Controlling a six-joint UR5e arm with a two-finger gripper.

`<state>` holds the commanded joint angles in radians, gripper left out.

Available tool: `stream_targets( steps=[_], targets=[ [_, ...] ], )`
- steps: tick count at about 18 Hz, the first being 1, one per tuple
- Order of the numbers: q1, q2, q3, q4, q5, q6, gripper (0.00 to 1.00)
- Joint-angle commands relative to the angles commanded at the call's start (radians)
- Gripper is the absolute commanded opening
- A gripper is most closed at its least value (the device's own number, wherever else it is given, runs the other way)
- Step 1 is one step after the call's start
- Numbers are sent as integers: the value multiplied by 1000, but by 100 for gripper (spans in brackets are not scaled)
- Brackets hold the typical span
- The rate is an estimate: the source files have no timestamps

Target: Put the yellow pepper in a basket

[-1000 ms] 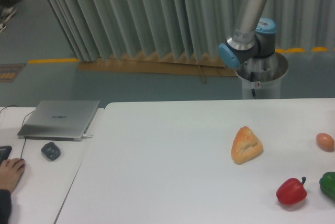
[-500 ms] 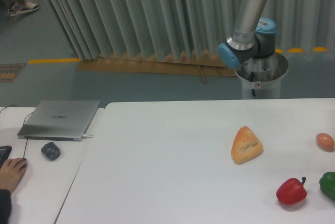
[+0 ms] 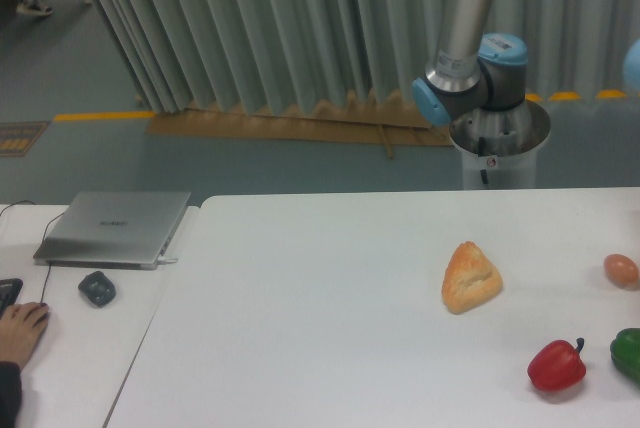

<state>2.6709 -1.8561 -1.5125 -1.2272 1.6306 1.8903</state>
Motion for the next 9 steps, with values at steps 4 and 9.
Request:
stream_targets(
  steps=[4, 9],
  targets=[
    [-90, 17, -8, -11, -3, -143, 100],
    [-128, 51, -32, -18, -71, -155, 100]
  ],
)
